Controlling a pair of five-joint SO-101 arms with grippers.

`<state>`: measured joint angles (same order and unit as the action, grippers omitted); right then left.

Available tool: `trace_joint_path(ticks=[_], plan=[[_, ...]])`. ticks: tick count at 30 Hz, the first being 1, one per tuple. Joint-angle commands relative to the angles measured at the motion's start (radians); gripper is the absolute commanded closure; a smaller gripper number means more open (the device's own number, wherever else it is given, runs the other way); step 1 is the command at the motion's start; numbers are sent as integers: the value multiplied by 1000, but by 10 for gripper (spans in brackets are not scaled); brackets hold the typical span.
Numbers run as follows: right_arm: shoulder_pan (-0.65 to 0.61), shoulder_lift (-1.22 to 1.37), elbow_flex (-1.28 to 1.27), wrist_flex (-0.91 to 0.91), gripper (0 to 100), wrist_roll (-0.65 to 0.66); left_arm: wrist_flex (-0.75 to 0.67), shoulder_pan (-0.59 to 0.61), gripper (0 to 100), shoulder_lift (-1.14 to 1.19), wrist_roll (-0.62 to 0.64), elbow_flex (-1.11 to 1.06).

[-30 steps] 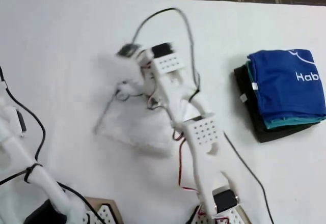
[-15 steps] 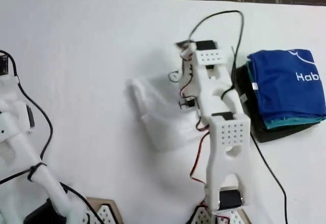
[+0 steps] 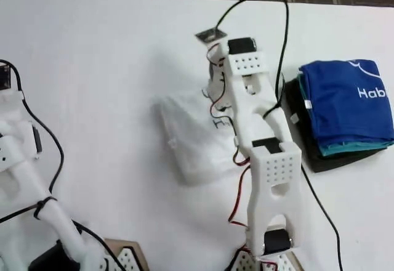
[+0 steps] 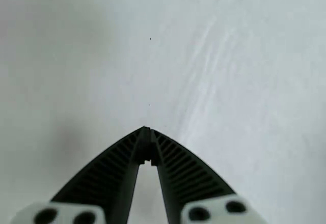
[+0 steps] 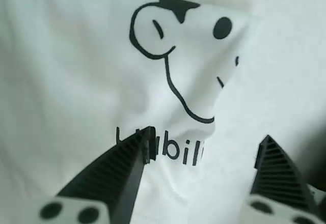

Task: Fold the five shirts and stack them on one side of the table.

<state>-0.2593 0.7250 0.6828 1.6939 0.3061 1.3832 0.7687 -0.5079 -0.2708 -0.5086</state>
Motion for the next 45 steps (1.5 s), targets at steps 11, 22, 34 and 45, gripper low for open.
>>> trace_joint_path(ticks=[11, 22, 34, 45], plan=[[-15, 165, 43, 10, 676, -34, -89, -8, 976, -21, 0, -22], [-81, 271, 32, 18, 705, -23, -123, -8, 976, -28, -2, -97], [-101, 248, -20, 18, 980, -25, -147, -6, 976, -28, -2, -97], [-19, -110, -20, 18, 977, 75, -152, -8, 976, -20, -2, -107]])
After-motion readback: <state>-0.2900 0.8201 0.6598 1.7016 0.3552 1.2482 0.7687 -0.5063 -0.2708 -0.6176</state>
